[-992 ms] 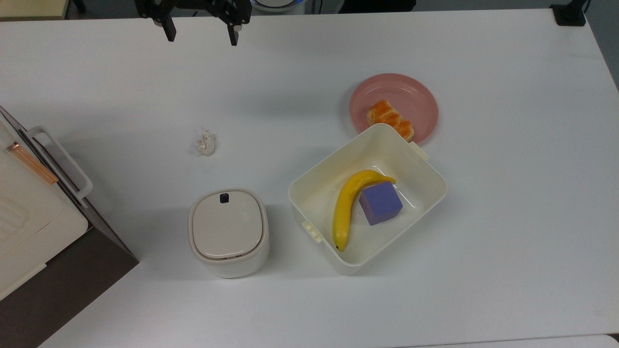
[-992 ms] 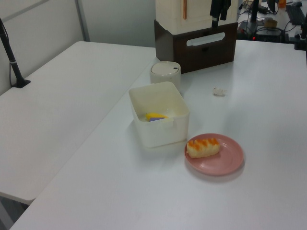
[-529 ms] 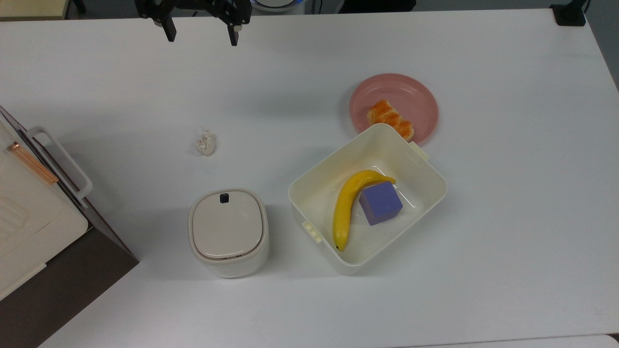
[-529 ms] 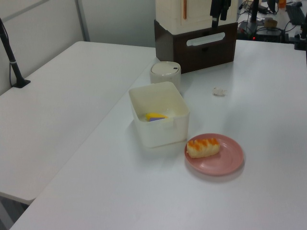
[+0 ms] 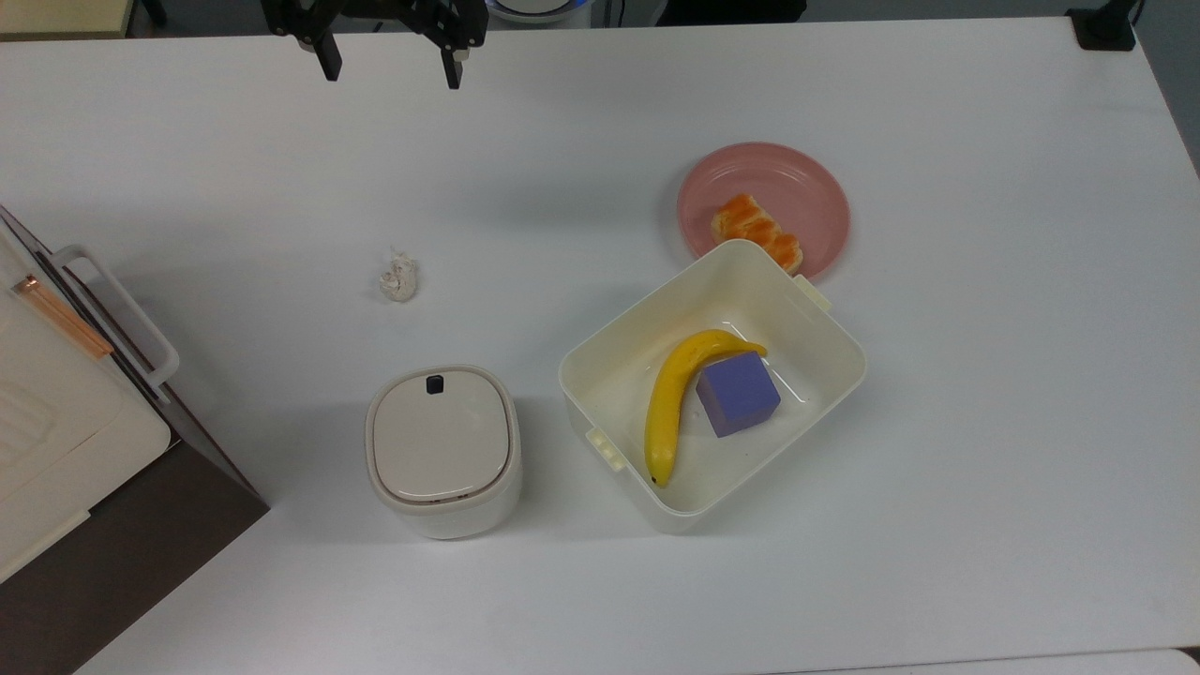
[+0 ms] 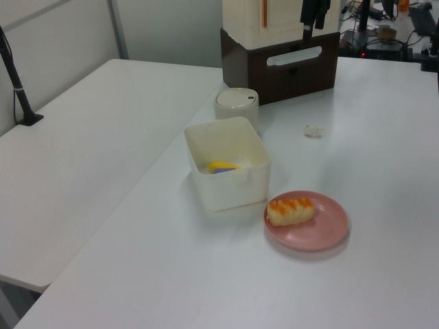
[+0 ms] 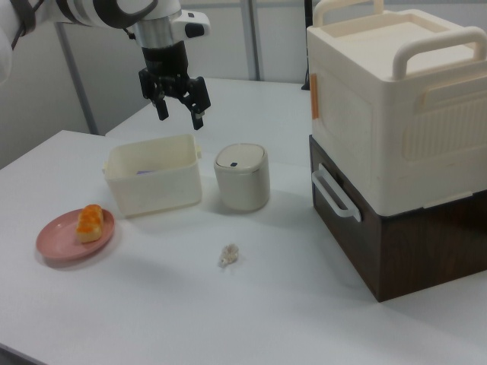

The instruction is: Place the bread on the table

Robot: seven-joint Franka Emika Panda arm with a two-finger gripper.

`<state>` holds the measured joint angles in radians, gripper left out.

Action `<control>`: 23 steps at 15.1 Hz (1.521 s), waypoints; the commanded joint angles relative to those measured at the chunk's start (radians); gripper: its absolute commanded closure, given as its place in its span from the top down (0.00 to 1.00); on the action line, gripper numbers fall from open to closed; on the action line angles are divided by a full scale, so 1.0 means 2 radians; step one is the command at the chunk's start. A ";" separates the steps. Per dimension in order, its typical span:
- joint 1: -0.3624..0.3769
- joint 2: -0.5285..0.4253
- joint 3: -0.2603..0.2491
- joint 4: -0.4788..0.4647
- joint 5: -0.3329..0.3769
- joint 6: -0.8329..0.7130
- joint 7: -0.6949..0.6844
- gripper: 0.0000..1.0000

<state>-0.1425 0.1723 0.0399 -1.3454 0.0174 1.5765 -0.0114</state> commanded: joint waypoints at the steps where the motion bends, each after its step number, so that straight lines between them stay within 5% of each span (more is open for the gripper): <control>1: 0.010 -0.016 -0.012 -0.018 0.008 0.008 0.008 1.00; 23: 0.010 -0.015 -0.008 -0.021 0.005 -0.004 0.002 1.00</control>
<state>-0.1413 0.1722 0.0399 -1.3506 0.0174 1.5765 -0.0114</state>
